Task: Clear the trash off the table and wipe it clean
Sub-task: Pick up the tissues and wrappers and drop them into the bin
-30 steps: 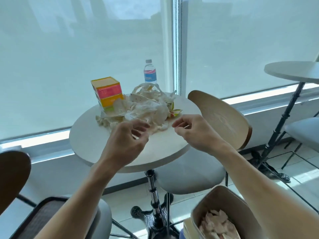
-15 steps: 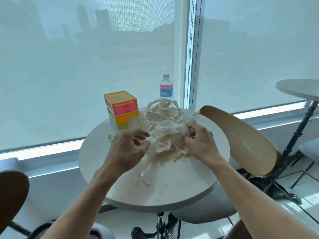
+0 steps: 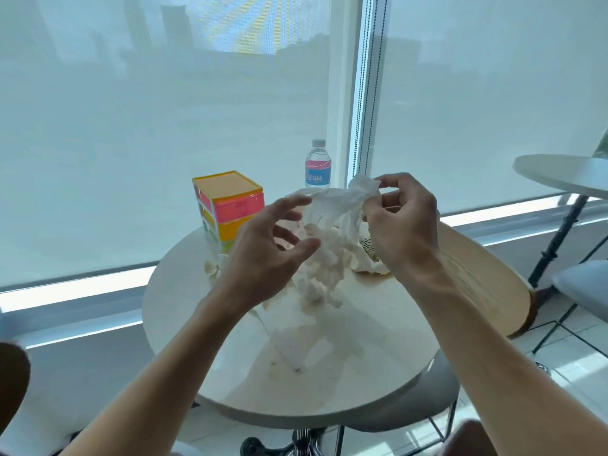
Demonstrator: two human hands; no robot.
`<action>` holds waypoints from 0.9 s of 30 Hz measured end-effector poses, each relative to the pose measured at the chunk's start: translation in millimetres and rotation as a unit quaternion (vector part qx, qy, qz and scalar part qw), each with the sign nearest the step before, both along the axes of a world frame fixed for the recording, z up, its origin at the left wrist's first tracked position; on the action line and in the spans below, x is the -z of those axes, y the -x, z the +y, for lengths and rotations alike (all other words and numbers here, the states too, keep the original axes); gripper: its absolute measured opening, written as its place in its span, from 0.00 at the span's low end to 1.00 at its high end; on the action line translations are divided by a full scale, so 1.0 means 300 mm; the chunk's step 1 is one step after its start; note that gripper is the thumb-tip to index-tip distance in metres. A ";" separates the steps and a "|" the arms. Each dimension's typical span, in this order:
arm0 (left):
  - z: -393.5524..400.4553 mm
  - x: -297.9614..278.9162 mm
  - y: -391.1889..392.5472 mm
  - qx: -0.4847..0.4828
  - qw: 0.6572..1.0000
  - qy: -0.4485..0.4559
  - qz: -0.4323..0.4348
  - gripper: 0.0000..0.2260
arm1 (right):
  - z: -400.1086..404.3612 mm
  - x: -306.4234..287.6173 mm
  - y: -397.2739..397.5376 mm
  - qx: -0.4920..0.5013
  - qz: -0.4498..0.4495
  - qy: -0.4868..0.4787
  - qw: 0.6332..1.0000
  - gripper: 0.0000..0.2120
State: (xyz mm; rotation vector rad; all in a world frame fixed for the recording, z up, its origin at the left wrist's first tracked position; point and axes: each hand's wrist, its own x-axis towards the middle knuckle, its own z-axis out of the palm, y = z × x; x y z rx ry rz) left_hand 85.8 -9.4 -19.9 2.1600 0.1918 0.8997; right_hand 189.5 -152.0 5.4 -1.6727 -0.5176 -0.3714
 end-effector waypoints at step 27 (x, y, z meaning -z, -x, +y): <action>0.033 -0.087 0.024 0.108 0.961 0.217 -0.135 0.07 | 0.089 -0.058 0.093 -0.296 0.126 0.025 0.947 0.09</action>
